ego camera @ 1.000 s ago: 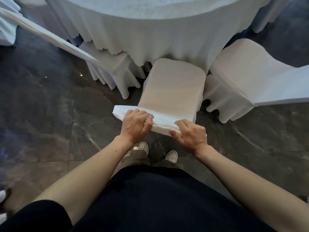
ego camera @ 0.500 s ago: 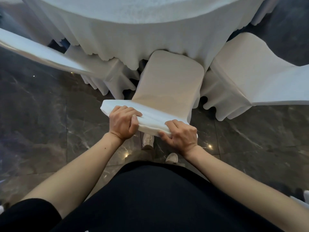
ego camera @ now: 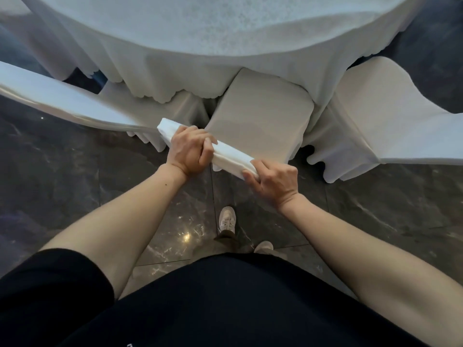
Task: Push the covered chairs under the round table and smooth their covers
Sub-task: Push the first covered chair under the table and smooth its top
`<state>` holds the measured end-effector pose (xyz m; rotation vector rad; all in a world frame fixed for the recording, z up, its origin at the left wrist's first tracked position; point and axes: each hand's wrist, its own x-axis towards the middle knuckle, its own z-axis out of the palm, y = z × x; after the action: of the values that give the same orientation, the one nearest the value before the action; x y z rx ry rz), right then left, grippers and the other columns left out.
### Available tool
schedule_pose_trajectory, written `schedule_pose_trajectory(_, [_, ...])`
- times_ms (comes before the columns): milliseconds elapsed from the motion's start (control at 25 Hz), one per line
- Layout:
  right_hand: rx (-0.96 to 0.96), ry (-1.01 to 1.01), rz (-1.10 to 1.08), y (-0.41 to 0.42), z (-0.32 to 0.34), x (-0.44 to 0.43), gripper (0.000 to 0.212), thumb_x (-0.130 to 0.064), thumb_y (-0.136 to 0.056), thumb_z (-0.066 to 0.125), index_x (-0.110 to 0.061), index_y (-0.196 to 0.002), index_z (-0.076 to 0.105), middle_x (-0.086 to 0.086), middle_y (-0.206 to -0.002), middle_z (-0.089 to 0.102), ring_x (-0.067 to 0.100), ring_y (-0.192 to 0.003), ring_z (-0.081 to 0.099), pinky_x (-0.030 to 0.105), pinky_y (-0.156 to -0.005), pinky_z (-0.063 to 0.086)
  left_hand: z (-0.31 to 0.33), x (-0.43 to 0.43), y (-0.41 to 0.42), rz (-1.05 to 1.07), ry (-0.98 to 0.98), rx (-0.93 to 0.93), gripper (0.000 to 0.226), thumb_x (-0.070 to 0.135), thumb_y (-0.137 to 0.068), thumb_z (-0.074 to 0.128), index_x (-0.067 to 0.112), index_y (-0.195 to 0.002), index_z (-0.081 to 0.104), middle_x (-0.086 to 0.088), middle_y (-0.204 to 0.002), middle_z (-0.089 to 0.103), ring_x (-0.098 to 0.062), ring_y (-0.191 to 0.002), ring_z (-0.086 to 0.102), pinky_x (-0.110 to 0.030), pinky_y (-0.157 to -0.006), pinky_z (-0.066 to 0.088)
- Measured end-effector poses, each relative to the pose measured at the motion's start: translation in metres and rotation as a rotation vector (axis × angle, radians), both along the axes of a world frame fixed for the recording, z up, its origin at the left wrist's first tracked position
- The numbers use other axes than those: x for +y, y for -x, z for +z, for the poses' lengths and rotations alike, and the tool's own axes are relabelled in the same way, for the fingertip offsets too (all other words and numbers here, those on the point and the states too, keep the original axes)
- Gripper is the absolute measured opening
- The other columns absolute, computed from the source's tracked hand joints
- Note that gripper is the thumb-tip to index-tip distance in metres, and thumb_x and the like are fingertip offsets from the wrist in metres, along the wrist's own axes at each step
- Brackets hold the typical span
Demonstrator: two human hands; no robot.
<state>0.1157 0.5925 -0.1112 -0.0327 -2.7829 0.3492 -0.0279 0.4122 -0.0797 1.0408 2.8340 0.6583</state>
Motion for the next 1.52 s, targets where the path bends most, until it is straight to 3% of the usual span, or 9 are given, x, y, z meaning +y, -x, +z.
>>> schedule_pose_trajectory(280, [-0.023, 0.032, -0.039, 0.019, 0.000, 0.000, 0.056, -0.053, -0.099, 0.029, -0.012, -0.090, 0.066, 0.006, -0.074, 0.067, 0.022, -0.052, 0.057, 0.025, -0.044, 0.042, 0.004, 0.006, 0.019, -0.034, 0.098, -0.030, 0.061, 0.035, -0.083, 0.017, 0.005, -0.076, 0.069, -0.011, -0.080, 0.070, -0.028, -0.075, 0.054, -0.038, -0.081, 0.037])
schedule_pose_trajectory(520, [-0.004, 0.010, -0.003, 0.004, -0.003, -0.017, 0.056, -0.052, -0.100, 0.028, -0.012, -0.089, 0.066, 0.004, -0.072, 0.067, 0.020, -0.050, 0.056, 0.019, -0.047, 0.029, -0.001, -0.015, 0.002, -0.023, 0.057, -0.015, 0.056, 0.032, -0.084, 0.022, 0.003, -0.073, 0.068, -0.012, -0.081, 0.070, -0.030, -0.077, 0.057, -0.040, -0.081, 0.039])
schedule_pose_trajectory(760, [-0.018, -0.013, 0.030, -0.009, -0.005, -0.020, 0.057, -0.051, -0.101, 0.027, -0.013, -0.088, 0.068, 0.003, -0.072, 0.067, 0.020, -0.052, 0.058, 0.020, -0.047, 0.031, -0.010, -0.022, -0.017, 0.035, -0.005, 0.060, 0.052, 0.028, -0.084, 0.025, 0.004, -0.068, 0.069, -0.011, -0.072, 0.070, -0.029, -0.070, 0.057, -0.037, -0.074, 0.037])
schedule_pose_trajectory(960, [0.029, -0.039, 0.042, -0.005, -0.004, 0.003, 0.061, -0.051, -0.101, 0.027, -0.011, -0.087, 0.070, 0.005, -0.071, 0.070, 0.021, -0.053, 0.063, 0.026, -0.044, 0.045, -0.009, -0.006, -0.018, 0.059, -0.031, 0.085, 0.048, 0.027, -0.084, 0.028, 0.006, -0.064, 0.065, -0.010, -0.066, 0.066, -0.028, -0.063, 0.053, -0.038, -0.067, 0.038])
schedule_pose_trajectory(1240, [0.009, -0.033, 0.028, 0.001, -0.001, 0.006, 0.056, -0.050, -0.099, 0.032, -0.012, -0.086, 0.071, 0.003, -0.068, 0.068, 0.021, -0.052, 0.061, 0.025, -0.043, 0.042, -0.007, -0.005, -0.009, 0.031, -0.035, 0.079, 0.049, 0.030, -0.081, 0.027, 0.007, -0.066, 0.068, -0.009, -0.068, 0.067, -0.030, -0.062, 0.053, -0.039, -0.066, 0.040])
schedule_pose_trajectory(1520, [-0.229, -0.013, -0.040, -0.004, 0.018, -0.002, 0.056, -0.055, -0.097, 0.023, -0.015, -0.088, 0.061, 0.002, -0.073, 0.065, 0.023, -0.055, 0.057, 0.025, -0.047, 0.027, 0.001, -0.007, -0.021, 0.011, 0.087, 0.074, 0.049, 0.034, -0.092, 0.023, 0.011, -0.084, 0.065, -0.006, -0.082, 0.067, -0.026, -0.077, 0.054, -0.038, -0.081, 0.038])
